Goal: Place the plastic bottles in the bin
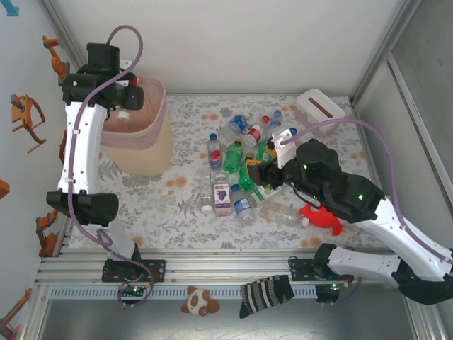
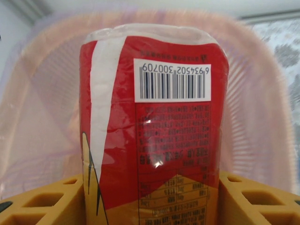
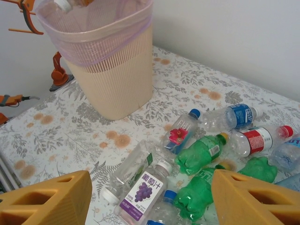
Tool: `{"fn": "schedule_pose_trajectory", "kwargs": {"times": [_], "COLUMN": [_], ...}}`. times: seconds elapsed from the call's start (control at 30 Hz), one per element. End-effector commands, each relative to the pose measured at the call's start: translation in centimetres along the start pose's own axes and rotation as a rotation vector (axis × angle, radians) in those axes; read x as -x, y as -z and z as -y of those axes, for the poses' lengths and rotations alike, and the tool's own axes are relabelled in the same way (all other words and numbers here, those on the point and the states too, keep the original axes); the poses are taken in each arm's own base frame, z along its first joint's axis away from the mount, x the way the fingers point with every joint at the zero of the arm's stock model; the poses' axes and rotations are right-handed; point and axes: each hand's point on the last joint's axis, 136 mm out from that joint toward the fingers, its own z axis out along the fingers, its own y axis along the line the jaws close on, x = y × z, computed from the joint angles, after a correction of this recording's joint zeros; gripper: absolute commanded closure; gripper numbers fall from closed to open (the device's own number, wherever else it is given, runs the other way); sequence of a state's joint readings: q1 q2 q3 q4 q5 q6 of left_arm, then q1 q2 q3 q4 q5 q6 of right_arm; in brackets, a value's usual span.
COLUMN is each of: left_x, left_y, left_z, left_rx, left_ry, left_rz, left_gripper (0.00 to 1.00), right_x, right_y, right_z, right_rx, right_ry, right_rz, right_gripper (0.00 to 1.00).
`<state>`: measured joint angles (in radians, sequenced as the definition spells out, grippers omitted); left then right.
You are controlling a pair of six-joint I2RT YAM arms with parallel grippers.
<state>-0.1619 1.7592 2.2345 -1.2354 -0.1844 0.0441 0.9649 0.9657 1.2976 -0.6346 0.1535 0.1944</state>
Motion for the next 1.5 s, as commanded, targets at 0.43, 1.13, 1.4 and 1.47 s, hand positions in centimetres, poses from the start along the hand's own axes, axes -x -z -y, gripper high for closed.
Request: {"fn": "schedule_pose_trajectory", "kwargs": {"times": [0.43,1.13,1.4,1.47], "left_x": [-6.5,-14.6,-14.3,-13.5], "left_y": [-9.8,-19.4,-19.5,-19.0], "left_z": [-2.8,-1.8,-1.1,-1.1], "left_rx": [0.011,-0.027,-0.050,-0.057], "left_ry": [-0.008,0.015,0.063,0.079], "left_rz": [-0.280,-0.598,-0.561,-0.526], "left_gripper": [0.40,0.35,0.28,0.26], "right_x": [1.9,1.8,1.5,1.6], "right_y": [-0.4,-0.7,-0.7,-0.7], "right_z": [-1.3,-1.3,-1.2,-1.1], "right_rx": [0.051,0.052,0.048,0.045], "right_ry": [0.026,0.034,0.030,0.028], "right_rz": [0.038,0.041,0.036,0.039], "right_gripper": [0.32,0.32,0.32,0.32]}}
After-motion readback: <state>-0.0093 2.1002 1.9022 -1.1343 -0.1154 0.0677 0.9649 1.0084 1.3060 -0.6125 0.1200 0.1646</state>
